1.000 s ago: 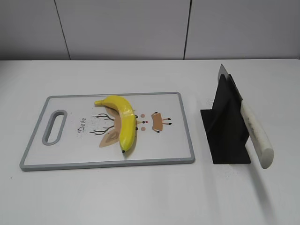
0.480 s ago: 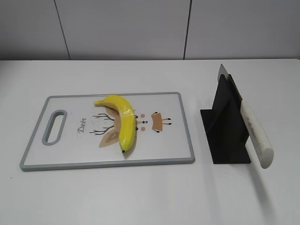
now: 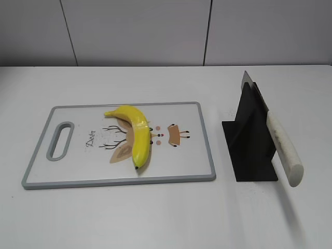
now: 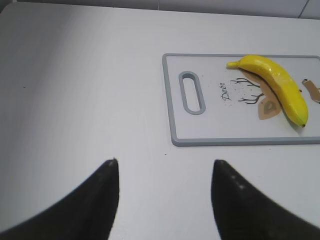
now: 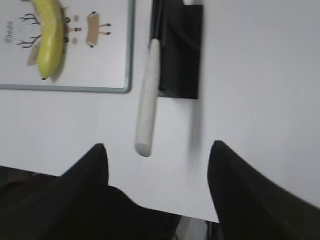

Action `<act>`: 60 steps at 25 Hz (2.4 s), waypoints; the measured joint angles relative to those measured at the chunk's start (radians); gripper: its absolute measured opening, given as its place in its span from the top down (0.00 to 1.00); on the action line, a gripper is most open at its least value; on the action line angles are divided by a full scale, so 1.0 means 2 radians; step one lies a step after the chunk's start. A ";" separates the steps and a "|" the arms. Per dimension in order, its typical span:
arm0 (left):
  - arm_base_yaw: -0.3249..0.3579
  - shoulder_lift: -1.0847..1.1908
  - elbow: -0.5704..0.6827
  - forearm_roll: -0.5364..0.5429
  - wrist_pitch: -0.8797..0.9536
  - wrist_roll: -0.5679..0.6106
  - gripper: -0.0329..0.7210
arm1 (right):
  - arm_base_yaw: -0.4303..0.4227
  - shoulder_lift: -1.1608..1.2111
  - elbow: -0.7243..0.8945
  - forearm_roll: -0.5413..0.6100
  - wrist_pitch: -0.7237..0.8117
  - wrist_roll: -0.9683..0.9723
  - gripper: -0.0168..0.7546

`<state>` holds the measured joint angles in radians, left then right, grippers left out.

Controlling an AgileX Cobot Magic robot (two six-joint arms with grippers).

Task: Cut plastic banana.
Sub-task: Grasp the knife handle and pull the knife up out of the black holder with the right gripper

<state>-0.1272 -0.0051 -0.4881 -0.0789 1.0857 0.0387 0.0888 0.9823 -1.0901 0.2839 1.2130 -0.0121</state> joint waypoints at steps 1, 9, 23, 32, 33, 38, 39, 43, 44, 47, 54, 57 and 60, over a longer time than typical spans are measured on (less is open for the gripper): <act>0.000 0.000 0.000 0.000 0.000 0.000 0.22 | 0.002 0.017 -0.002 0.018 0.000 0.000 0.35; 0.000 0.000 0.000 0.000 0.000 0.000 0.22 | 0.087 0.129 -0.004 0.014 0.000 0.010 0.35; 0.000 0.000 0.000 0.000 0.000 0.000 0.22 | 0.168 0.259 -0.004 -0.080 -0.043 0.113 0.35; 0.000 0.000 0.000 0.000 0.000 0.000 0.22 | 0.168 0.300 -0.004 -0.105 -0.063 0.137 0.35; 0.000 0.000 0.000 0.000 0.000 0.000 0.22 | 0.168 0.303 -0.004 -0.105 -0.065 0.137 0.35; 0.000 0.000 0.000 0.000 0.000 0.000 0.22 | 0.168 0.320 -0.004 -0.105 -0.067 0.137 0.36; 0.000 0.000 0.000 0.000 0.000 0.000 0.22 | 0.168 0.322 -0.004 -0.104 -0.067 0.137 0.36; 0.000 0.000 0.000 0.000 0.000 0.000 0.22 | 0.168 0.324 -0.004 -0.101 -0.063 0.138 0.45; 0.000 0.000 0.000 0.000 0.000 0.000 0.22 | 0.168 0.324 -0.004 -0.100 -0.060 0.138 0.48; 0.000 0.000 0.000 0.000 0.000 0.000 0.22 | 0.168 0.324 -0.004 -0.100 -0.057 0.138 0.53; 0.000 0.000 0.000 0.000 0.000 0.000 0.22 | 0.168 0.324 -0.004 -0.099 -0.056 0.138 0.55; 0.000 0.000 0.000 0.000 0.000 0.000 0.22 | 0.168 0.324 -0.004 -0.099 -0.057 0.138 0.55; 0.000 0.000 0.000 0.000 0.000 0.000 0.22 | 0.168 0.329 -0.005 -0.098 -0.065 0.138 0.55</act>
<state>-0.1272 -0.0051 -0.4881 -0.0798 1.0857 0.0387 0.4258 1.6394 -1.0996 0.0871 1.0835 0.2645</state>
